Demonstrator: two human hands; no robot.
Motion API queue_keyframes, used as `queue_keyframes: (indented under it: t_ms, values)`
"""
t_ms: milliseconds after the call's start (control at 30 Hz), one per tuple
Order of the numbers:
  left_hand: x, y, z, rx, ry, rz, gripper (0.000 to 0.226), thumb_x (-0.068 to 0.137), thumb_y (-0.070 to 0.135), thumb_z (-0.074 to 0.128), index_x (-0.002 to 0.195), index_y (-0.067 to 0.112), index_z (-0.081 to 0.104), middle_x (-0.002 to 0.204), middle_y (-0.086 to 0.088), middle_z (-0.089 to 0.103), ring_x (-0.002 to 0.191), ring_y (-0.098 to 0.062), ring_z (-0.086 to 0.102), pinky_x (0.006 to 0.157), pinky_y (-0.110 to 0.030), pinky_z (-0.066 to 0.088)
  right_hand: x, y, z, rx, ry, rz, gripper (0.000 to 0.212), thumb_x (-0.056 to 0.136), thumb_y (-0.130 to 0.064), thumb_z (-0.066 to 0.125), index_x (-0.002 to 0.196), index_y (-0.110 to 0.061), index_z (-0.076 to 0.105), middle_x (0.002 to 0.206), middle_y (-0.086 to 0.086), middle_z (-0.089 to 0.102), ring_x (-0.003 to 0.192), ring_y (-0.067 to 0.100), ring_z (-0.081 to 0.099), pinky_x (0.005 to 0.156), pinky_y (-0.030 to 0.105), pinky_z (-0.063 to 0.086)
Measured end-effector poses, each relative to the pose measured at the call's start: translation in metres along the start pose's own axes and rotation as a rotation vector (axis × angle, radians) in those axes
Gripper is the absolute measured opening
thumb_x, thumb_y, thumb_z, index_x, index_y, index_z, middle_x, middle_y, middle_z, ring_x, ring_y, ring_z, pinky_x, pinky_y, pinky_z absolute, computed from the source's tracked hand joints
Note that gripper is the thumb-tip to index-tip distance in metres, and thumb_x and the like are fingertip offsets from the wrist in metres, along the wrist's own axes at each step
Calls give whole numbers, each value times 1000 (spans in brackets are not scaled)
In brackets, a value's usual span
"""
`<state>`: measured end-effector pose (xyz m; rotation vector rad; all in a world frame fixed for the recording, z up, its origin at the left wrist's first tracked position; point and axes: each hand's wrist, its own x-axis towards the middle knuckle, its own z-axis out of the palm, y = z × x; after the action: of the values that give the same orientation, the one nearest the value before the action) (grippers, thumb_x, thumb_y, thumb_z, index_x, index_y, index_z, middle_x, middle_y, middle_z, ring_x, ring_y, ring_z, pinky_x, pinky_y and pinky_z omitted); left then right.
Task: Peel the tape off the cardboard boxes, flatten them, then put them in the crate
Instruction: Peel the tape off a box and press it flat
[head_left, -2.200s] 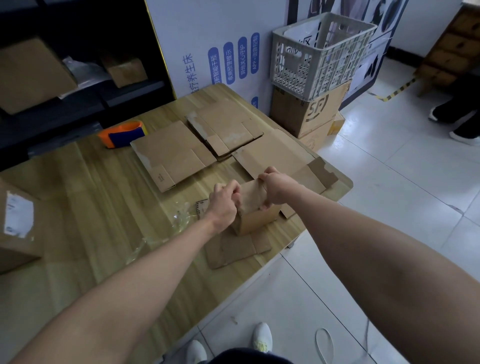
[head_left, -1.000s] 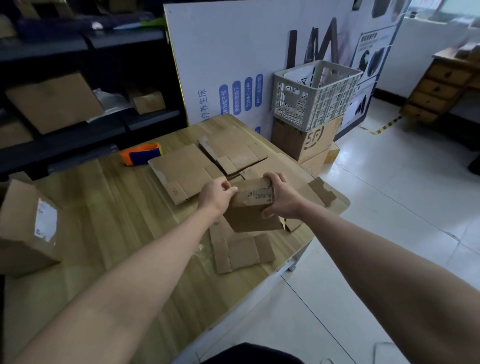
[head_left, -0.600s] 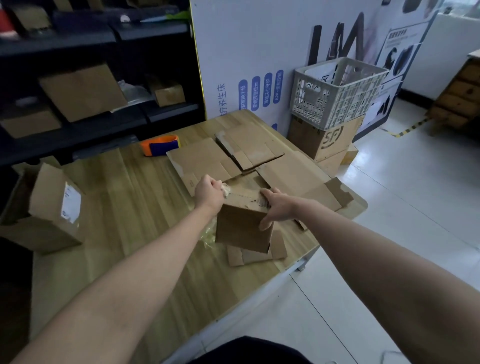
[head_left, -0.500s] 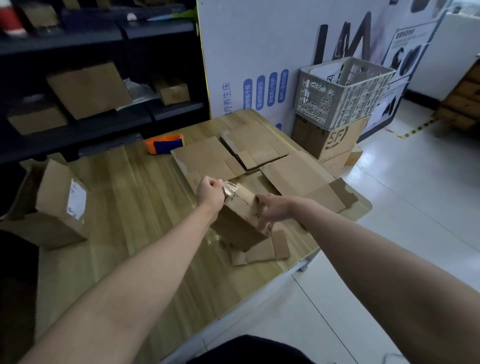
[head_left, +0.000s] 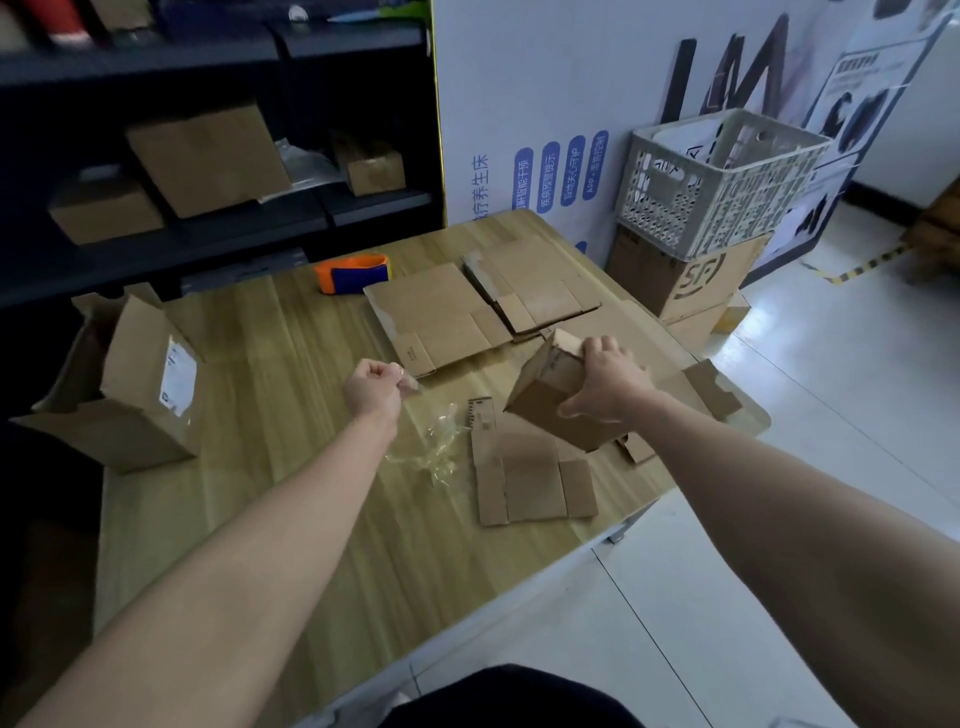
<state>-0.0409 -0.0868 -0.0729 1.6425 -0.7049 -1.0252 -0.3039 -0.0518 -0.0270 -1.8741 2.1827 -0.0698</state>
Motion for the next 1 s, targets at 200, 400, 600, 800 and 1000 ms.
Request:
queue_keyframes:
  t_ms: [200,400,600,800,1000]
  values:
    - [1,-37,5,673,-185,234,17,82,21,72,71,12,62,109,0,43,93,-21,51,81,-26,39,4,-8,7,29,42,10,92,59,-52,81,131,-16,37,124,5,43,114,26,42,95,48,41]
    - [-13,-79,13,847,-421,197,21,85,4,58,66,12,59,85,-4,65,90,-24,60,75,-30,47,8,-6,10,55,19,-13,93,58,-54,80,131,-17,36,122,4,42,113,26,42,95,45,43]
    - [-12,-91,23,836,-575,113,47,77,4,71,106,19,37,88,-5,55,85,-26,59,73,-36,51,16,-9,11,88,6,-28,93,59,-54,80,132,-17,35,121,3,42,112,24,42,94,44,43]
    - [0,-80,17,723,-667,-33,96,62,29,87,130,26,20,131,-8,24,121,-24,36,103,-36,34,24,-29,10,142,52,-50,96,61,-53,79,135,-16,32,125,5,42,116,25,41,97,46,43]
    - [10,-68,1,918,-635,99,46,92,4,47,137,11,39,139,-13,44,118,-28,51,84,-27,41,28,-62,9,166,67,-94,94,58,-55,79,130,-14,34,124,6,42,117,27,40,97,47,42]
